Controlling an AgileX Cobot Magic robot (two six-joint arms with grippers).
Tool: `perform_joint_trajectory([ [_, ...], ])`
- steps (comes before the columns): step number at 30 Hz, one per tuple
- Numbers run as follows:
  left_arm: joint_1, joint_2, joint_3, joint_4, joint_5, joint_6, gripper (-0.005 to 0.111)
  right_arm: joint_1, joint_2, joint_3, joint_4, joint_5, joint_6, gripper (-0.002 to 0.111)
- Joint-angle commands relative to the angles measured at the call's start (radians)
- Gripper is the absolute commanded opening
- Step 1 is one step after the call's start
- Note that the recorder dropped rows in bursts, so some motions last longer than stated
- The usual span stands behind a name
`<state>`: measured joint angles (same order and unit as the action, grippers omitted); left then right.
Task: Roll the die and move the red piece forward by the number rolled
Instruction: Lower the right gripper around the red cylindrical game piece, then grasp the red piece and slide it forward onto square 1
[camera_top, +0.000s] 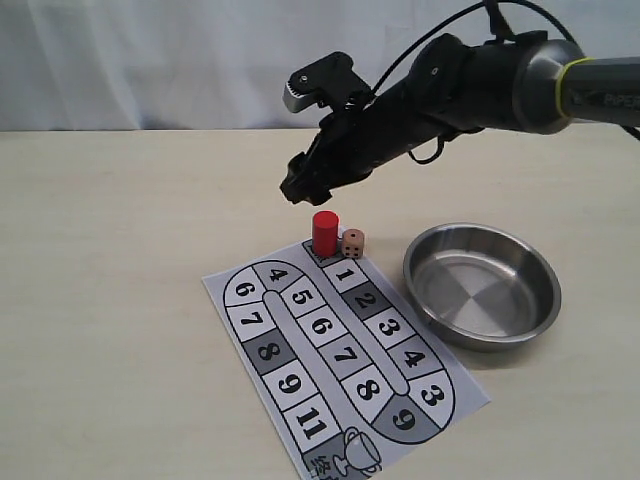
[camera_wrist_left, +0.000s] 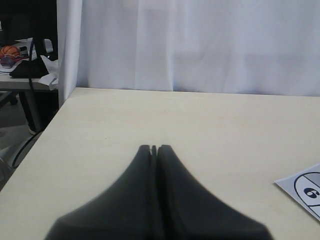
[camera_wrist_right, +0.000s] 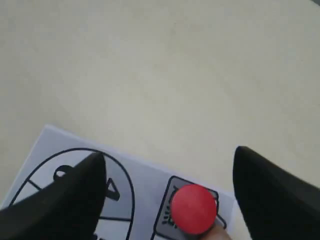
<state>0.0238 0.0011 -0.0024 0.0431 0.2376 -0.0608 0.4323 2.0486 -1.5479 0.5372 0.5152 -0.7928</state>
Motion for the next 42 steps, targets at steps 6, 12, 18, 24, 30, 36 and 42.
perform_joint_trajectory([
  [6,0.000,-0.001,0.002,-0.001,-0.004,-0.004,0.000,0.010,0.085,0.007,-0.037,-0.133,0.084,0.068],
  [12,0.000,-0.001,0.002,-0.001,-0.010,-0.004,0.000,0.001,0.137,0.007,-0.048,-0.193,0.114,0.068],
  [18,0.000,-0.001,0.002,-0.001,-0.010,-0.004,0.000,-0.001,0.137,0.007,-0.048,-0.171,0.188,0.068],
  [24,0.000,-0.001,0.002,-0.001,-0.010,-0.004,0.000,-0.016,0.137,0.007,-0.063,-0.120,0.284,0.068],
  [30,0.000,-0.001,0.002,-0.001,-0.004,-0.004,0.000,-0.016,0.177,0.007,-0.063,-0.109,0.284,0.068],
  [36,0.000,-0.001,0.002,-0.001,-0.004,-0.004,0.000,-0.016,0.177,0.007,-0.063,-0.109,0.284,0.067],
  [42,0.000,-0.001,0.002,-0.001,-0.004,-0.004,0.000,-0.016,0.177,0.007,-0.063,-0.098,0.284,0.036],
])
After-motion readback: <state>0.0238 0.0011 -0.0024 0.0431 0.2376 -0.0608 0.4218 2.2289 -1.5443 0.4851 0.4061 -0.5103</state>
